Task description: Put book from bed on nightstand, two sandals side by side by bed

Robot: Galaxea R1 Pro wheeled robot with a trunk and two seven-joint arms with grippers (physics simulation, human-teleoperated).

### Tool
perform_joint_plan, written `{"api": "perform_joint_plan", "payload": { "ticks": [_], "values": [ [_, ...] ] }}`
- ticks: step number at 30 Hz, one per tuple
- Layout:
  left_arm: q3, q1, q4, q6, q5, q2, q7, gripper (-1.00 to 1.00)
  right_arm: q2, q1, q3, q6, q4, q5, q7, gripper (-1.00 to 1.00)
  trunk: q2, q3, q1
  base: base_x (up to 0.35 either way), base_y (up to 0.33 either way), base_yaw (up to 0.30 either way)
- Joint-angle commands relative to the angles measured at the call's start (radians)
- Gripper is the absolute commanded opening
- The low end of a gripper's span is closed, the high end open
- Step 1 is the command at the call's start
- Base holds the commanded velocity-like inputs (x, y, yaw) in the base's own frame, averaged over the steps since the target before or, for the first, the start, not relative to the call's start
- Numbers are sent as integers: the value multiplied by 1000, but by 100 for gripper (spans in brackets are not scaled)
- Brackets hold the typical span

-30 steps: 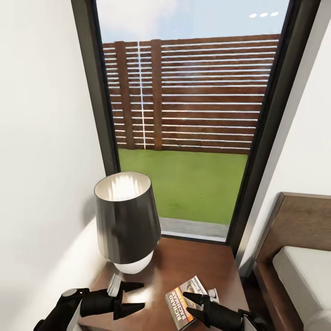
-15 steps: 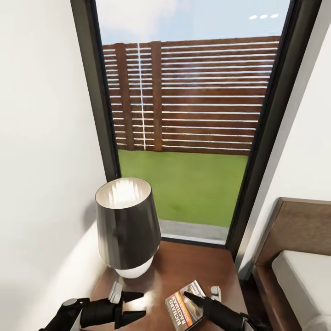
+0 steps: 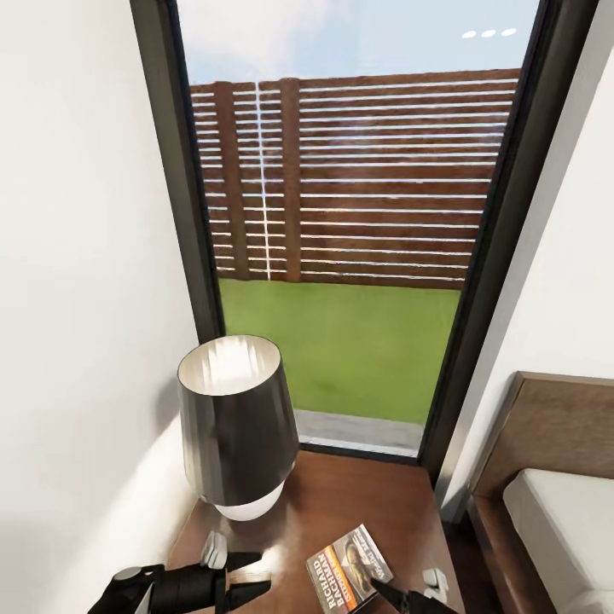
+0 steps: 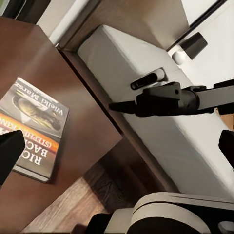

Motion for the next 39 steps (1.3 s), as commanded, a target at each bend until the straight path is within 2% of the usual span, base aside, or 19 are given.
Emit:
{"api": "perform_joint_plan", "payload": {
  "ticks": [1,20,24,27,33,39],
  "values": [
    [6,0,6,4,-7,-1,-5,100,0,-1,-8,-1,2,7,3,100,0,-1,0,0,0,0],
    [5,-1,14,0,-7,-1,0,100,-10,-1,-8,-2,7,7,5,100,0,-1,0,0,0,0],
    [5,-1,14,0,-7,-1,23,100,-12,-1,-8,-4,8,7,3,100,28,12,-15,0,0,0],
    [4,0,14,0,-7,-2,45,100,-24,-1,-8,-9,10,6,3,100,49,21,-27,0,0,0],
    [3,0,15,0,-7,-6,105,100,-75,1,-8,-14,28,3,3,100,91,40,-50,0,0,0],
    [2,-1,15,0,-6,-7,136,100,-90,1,-8,-13,51,2,3,100,133,59,-73,0,0,0]
  ]
}}
